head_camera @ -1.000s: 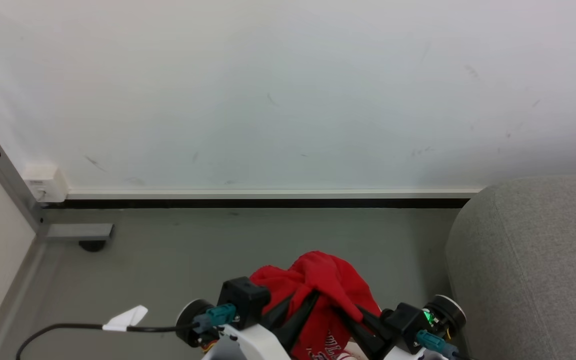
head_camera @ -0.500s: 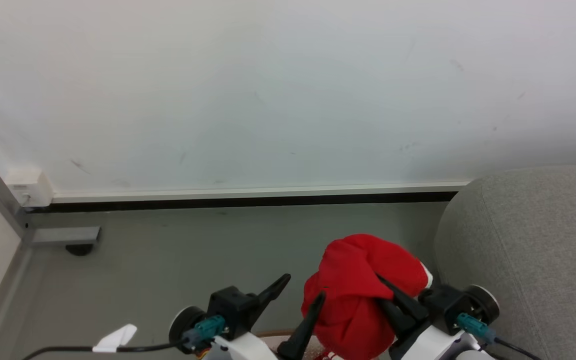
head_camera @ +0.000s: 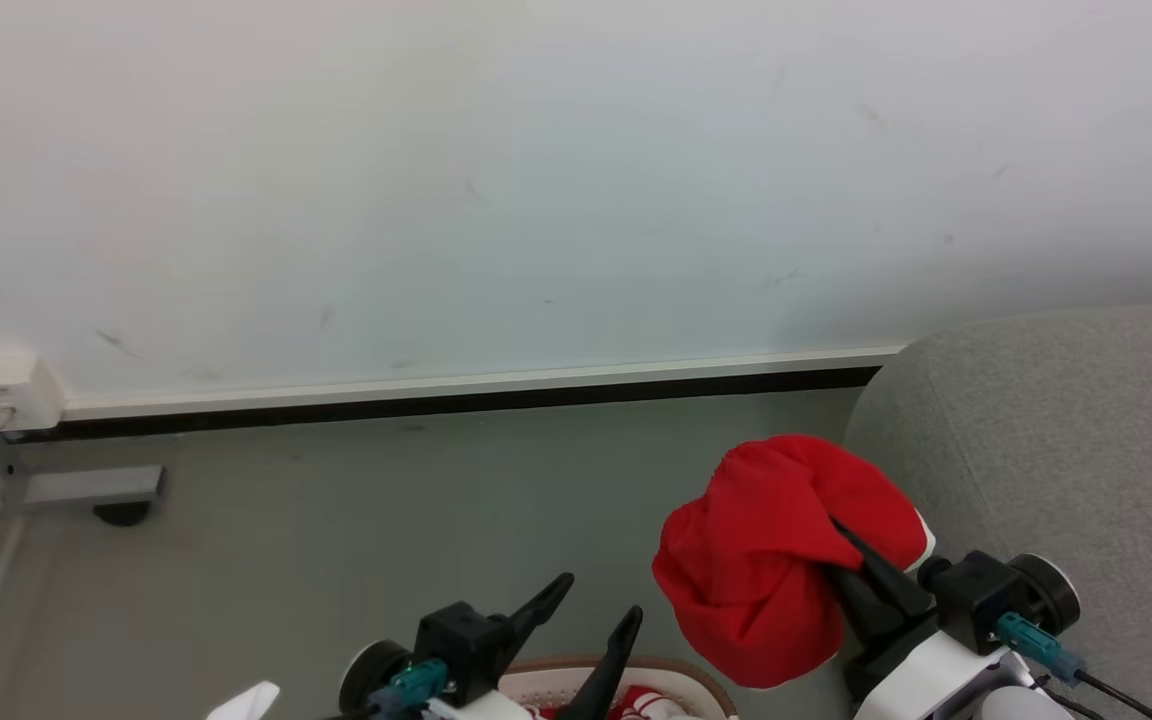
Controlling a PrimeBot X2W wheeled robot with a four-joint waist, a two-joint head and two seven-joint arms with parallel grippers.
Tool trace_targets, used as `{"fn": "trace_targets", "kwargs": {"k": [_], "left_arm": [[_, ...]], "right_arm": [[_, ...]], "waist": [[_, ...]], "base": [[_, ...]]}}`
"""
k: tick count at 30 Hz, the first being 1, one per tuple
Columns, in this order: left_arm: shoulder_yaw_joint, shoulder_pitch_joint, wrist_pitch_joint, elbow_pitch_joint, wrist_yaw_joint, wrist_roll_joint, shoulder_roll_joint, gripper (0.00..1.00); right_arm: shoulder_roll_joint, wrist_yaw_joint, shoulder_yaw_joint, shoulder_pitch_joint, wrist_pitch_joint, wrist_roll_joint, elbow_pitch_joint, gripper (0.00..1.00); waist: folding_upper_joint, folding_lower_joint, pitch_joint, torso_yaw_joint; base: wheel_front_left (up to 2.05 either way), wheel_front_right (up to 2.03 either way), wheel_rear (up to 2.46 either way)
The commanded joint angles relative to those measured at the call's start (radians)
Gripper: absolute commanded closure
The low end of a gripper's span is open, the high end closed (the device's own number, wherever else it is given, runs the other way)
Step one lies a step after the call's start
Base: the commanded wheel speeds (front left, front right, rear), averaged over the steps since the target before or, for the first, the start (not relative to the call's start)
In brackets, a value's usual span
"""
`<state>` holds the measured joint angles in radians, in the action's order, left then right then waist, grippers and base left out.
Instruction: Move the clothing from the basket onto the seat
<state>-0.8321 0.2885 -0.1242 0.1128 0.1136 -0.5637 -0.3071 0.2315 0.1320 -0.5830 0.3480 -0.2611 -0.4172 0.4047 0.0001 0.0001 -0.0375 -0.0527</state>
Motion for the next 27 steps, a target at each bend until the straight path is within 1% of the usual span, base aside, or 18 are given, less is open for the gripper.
{"fn": "trace_targets", "kwargs": {"k": [1, 4, 8, 17, 23, 27], "left_arm": [[0.001, -0.007, -0.009, 0.007, 0.0, -0.001, 0.0, 0.0], [0.001, -0.005, -0.011, 0.011, -0.003, -0.003, 0.0, 0.0], [-0.001, 0.003, -0.02, 0.016, -0.009, -0.004, -0.001, 0.0], [-0.008, 0.024, -0.026, 0.004, -0.013, 0.008, -0.001, 0.0], [-0.019, 0.04, -0.019, -0.012, -0.018, 0.017, -0.004, 0.0], [-0.026, 0.056, -0.011, -0.024, -0.022, 0.024, -0.003, 0.0]], "right_arm": [[0.014, -0.002, 0.011, -0.012, -0.003, 0.011, -0.011, 1.0], [0.018, -0.002, 0.02, -0.016, -0.003, 0.015, -0.016, 1.0], [0.026, -0.002, 0.033, -0.023, -0.003, 0.018, -0.024, 1.0], [0.038, -0.002, 0.081, -0.027, -0.003, 0.029, -0.047, 1.0], [0.04, -0.002, 0.137, -0.043, -0.003, 0.039, -0.068, 1.0], [0.035, -0.002, 0.189, -0.054, -0.003, 0.049, -0.081, 1.0]], "waist": [[-0.0001, -0.0001, 0.004, -0.017], [-0.0001, -0.0001, 0.008, -0.035], [-0.0001, -0.0001, 0.017, -0.084], [-0.0001, -0.0001, 0.052, -0.236], [-0.0001, -0.0001, 0.082, -0.322], [-0.0001, -0.0001, 0.107, -0.352]], "base": [[0.0, 0.0, 0.0], [0.0, 0.0, 0.0], [0.0, 0.0, 0.0], [0.0, 0.0, 0.0], [0.0, 0.0, 0.0], [0.0, 0.0, 0.0]]}}
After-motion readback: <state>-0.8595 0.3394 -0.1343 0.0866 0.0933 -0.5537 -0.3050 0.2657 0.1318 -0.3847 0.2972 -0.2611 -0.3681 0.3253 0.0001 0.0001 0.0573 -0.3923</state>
